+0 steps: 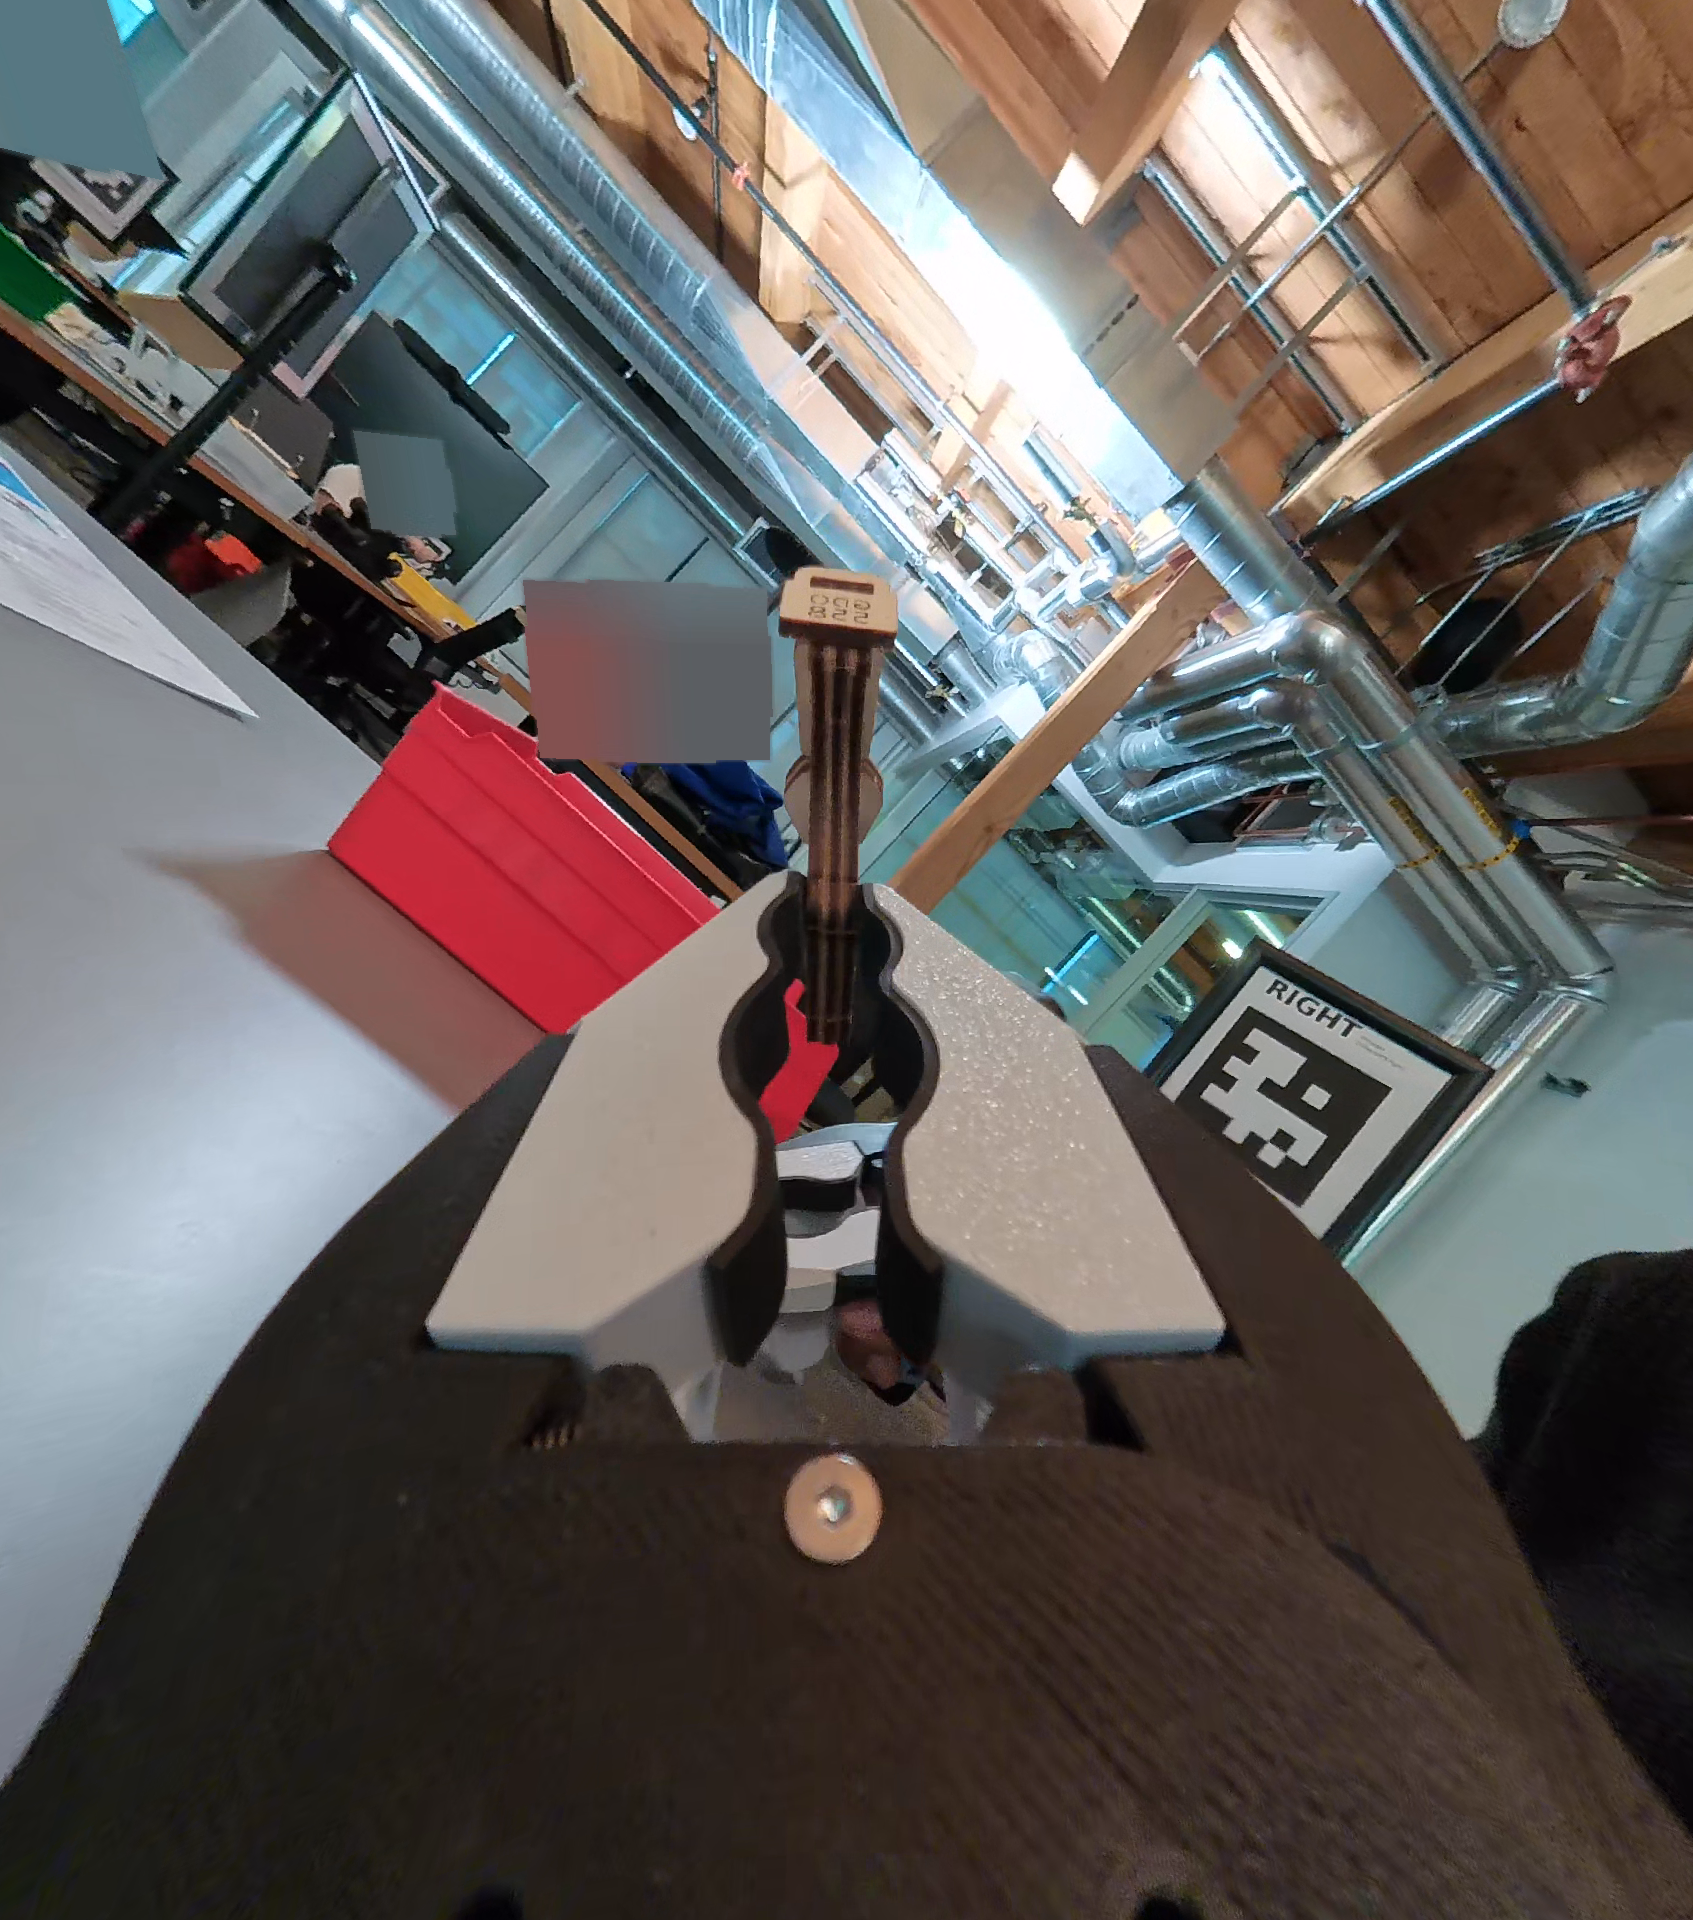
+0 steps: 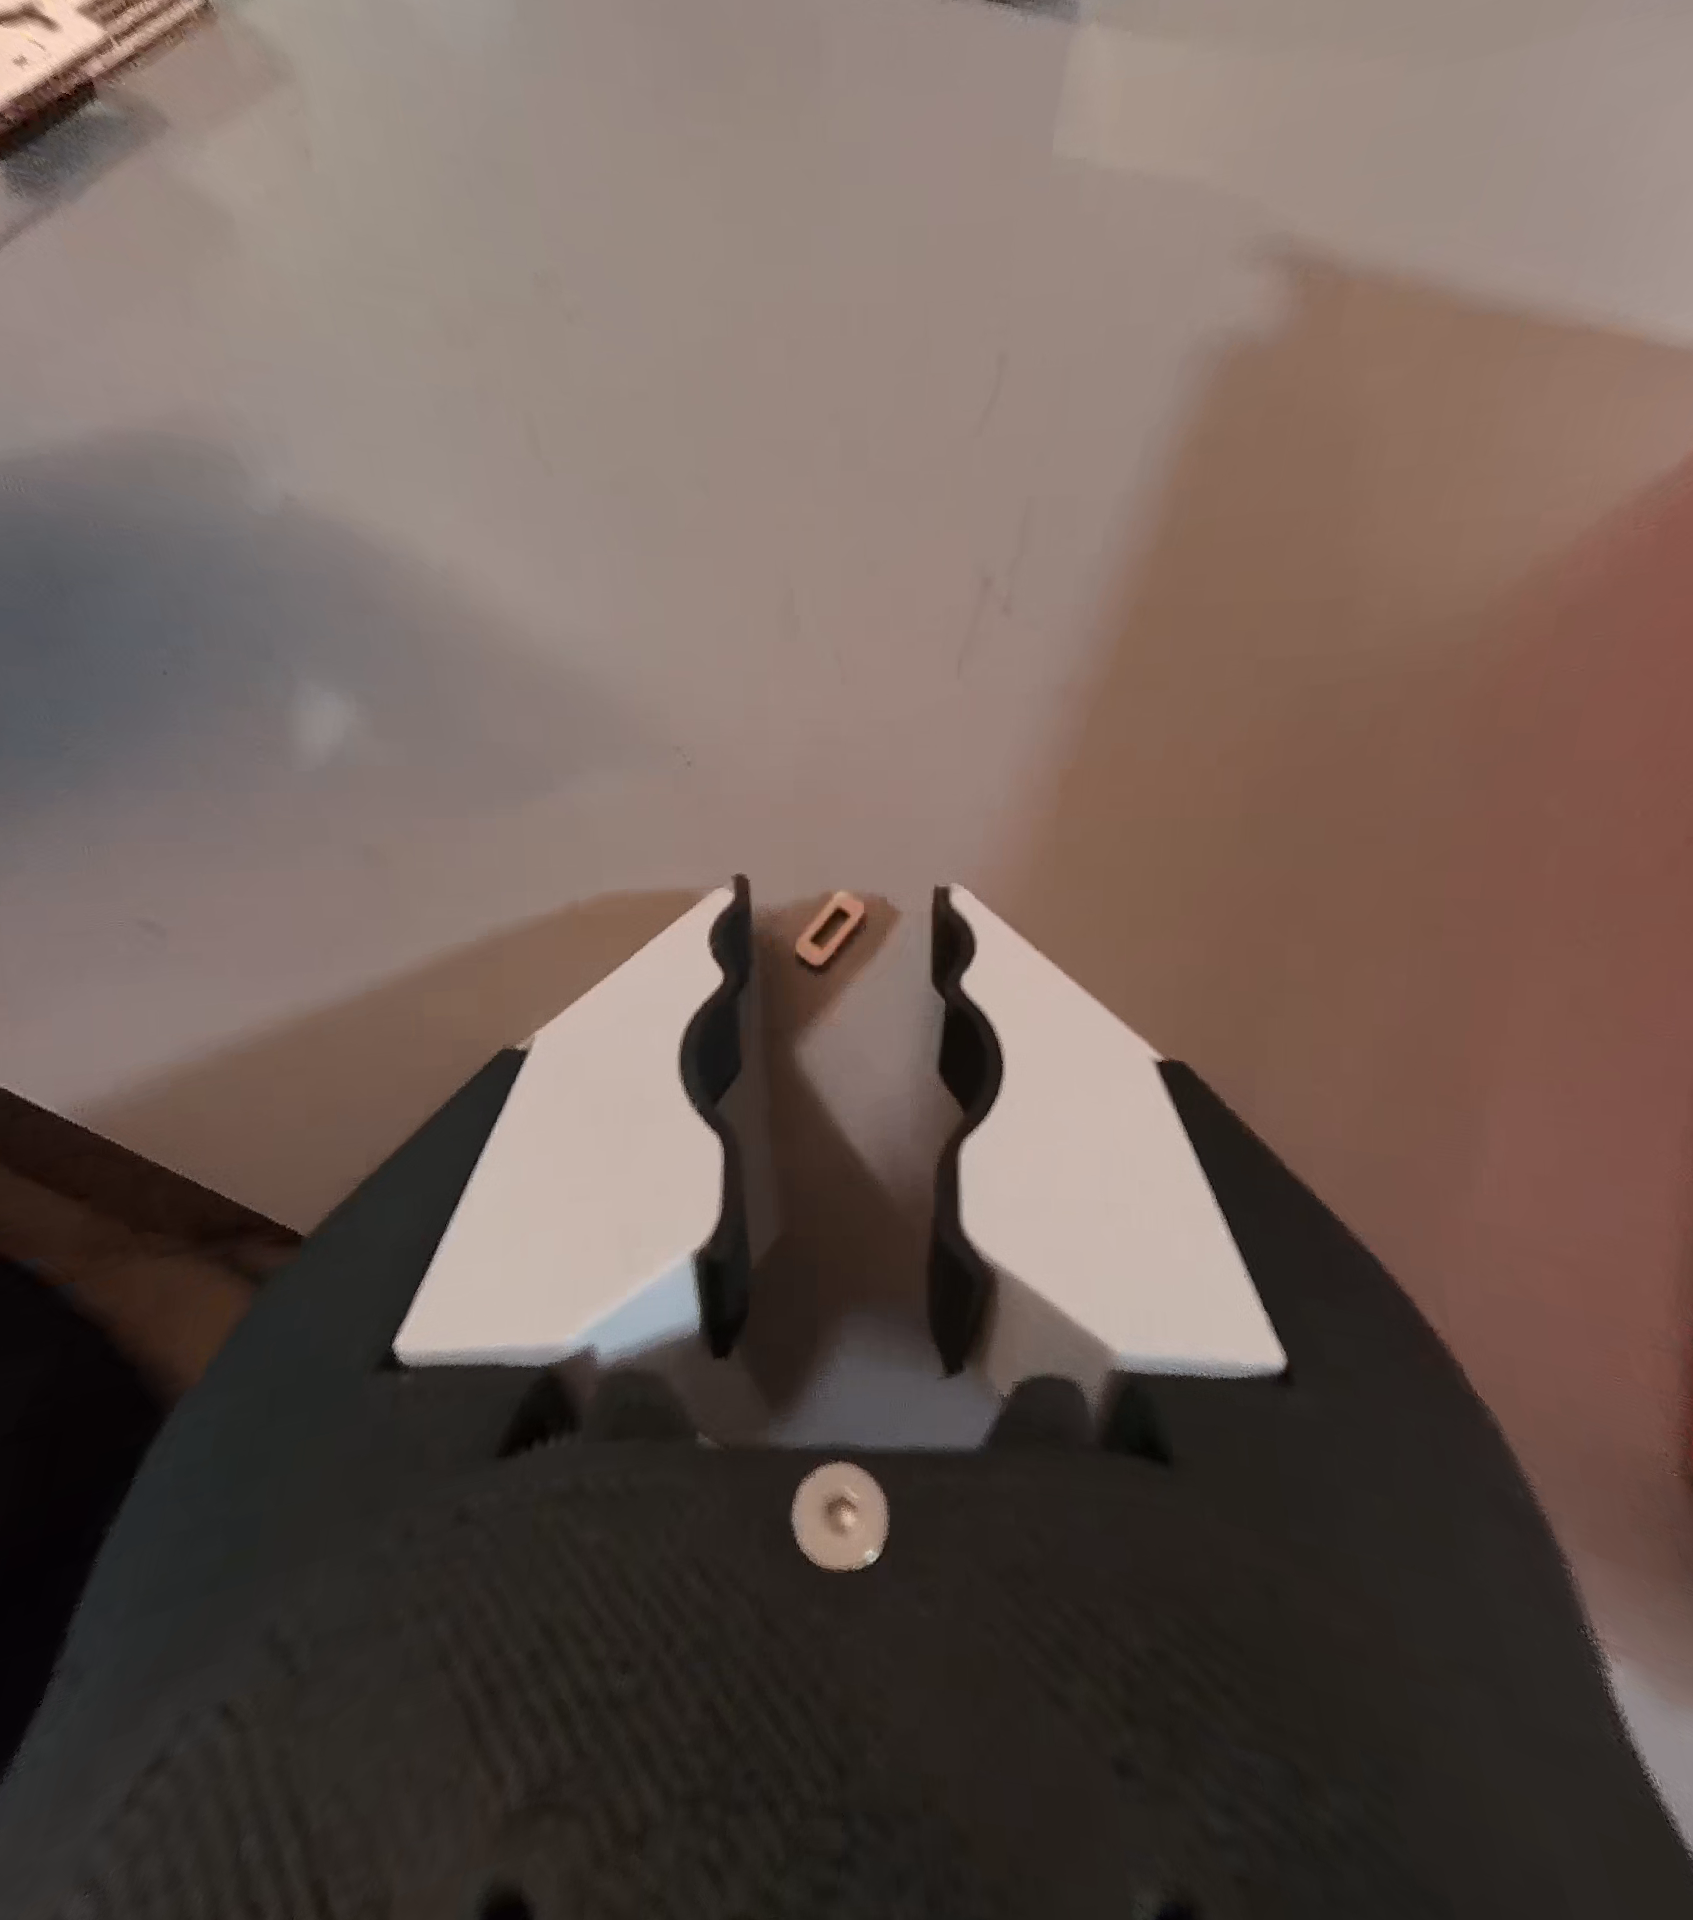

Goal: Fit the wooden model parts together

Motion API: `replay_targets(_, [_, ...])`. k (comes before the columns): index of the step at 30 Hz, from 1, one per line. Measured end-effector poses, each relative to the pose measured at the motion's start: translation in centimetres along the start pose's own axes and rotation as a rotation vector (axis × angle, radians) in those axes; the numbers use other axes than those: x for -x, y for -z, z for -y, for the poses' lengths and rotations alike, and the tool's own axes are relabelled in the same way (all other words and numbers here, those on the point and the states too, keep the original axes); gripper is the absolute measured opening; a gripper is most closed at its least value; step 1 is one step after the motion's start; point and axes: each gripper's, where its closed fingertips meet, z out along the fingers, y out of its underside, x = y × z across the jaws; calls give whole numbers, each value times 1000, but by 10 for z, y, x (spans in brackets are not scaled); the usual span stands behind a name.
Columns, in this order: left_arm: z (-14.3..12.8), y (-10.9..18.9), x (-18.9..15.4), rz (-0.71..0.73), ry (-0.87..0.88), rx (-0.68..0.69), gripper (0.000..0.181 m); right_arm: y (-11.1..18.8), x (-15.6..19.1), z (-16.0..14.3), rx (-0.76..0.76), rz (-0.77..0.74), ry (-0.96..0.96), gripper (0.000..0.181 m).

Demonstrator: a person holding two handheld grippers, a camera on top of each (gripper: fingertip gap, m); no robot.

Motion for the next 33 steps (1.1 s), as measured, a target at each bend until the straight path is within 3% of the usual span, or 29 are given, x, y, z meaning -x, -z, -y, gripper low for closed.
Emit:
replay_targets(9, [8, 3, 3, 7, -26, 11, 6, 18, 6, 21, -141, 38, -38, 42])
replay_targets(33, [-2, 0, 12, -77, 161, 72, 6, 20, 8, 31, -207, 179, -160, 40])
